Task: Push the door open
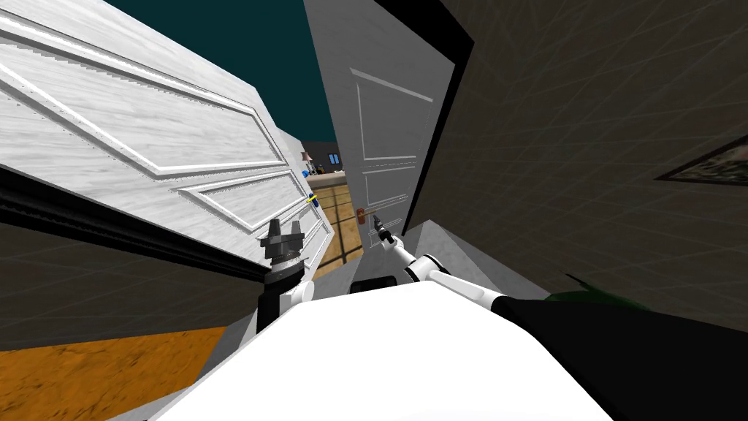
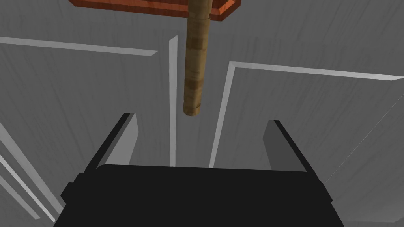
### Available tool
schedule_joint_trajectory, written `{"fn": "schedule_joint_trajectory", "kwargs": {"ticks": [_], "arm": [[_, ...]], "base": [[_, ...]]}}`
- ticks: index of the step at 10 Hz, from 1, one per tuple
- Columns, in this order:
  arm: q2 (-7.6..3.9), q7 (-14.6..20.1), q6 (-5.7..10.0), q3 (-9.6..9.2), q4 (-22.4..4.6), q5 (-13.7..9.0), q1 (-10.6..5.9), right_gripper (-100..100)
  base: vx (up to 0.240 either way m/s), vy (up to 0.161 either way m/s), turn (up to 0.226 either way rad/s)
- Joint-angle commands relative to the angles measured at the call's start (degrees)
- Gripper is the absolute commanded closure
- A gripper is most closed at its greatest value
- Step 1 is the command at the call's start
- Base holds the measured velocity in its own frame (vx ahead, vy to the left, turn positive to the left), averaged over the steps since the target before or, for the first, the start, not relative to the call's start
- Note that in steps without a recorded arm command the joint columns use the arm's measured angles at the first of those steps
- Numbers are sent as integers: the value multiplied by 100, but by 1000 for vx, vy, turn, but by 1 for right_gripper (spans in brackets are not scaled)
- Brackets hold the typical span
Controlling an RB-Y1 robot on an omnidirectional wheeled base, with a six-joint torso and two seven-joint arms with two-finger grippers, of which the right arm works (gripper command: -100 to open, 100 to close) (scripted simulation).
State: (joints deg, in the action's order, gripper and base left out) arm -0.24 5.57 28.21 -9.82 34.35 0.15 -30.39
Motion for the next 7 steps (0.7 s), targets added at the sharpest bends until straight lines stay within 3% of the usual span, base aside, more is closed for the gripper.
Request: {"fn": "schedule_joint_trajectory", "kwargs": {"ticks": [1,4,7], "arm": [[-95,-13,-59,-1,149,5,86,-100],[-93,-22,-52,26,135,-5,85,-100],[123,-32,-44,55,121,-15,85,-100]], "base": [[169,84,25],[167,70,19],[186,55,20]]}}
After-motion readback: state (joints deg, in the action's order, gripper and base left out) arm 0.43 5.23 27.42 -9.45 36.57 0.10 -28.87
